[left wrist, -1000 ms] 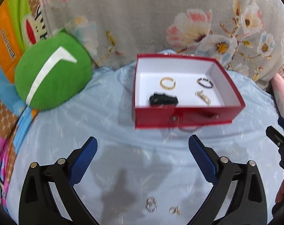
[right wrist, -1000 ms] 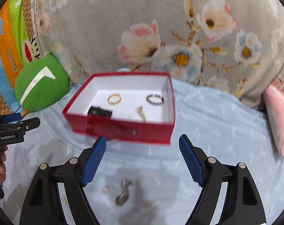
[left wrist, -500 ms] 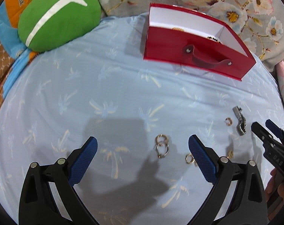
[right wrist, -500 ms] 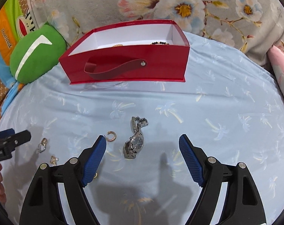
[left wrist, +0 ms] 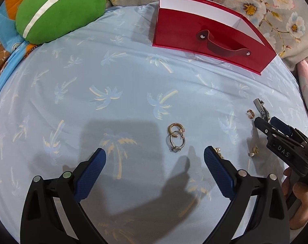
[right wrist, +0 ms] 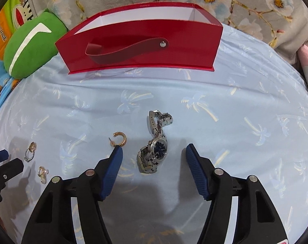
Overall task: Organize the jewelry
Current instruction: 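Grasp the silver wristwatch with the right gripper while the left grasps the gold rings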
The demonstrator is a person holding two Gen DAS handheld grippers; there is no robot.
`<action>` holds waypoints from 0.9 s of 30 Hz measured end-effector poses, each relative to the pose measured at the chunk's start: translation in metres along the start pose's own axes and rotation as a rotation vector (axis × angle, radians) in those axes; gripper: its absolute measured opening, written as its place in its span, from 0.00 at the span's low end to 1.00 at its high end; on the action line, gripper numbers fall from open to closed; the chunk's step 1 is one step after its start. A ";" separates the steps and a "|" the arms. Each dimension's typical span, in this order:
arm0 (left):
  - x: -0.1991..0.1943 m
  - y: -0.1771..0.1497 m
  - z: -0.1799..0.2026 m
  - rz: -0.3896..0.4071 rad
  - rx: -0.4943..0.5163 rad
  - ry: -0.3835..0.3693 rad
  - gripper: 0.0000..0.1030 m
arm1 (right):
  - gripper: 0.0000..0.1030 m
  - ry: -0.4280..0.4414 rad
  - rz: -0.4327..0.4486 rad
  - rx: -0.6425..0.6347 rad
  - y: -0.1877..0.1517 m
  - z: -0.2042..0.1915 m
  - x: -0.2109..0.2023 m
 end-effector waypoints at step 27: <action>-0.003 -0.006 0.033 -0.048 0.019 -0.193 0.07 | 0.08 0.055 -0.003 0.037 -0.013 0.003 -0.015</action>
Point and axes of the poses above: each gripper's, at about its wrist camera, not at the fingertips, and x roughly the way its jaws point, z to its right, y to its top, the point moved 9 cm from there along x, roughly the way its jaws point, and after that the axes turned 14 degrees about y, right-handed, at the moved point
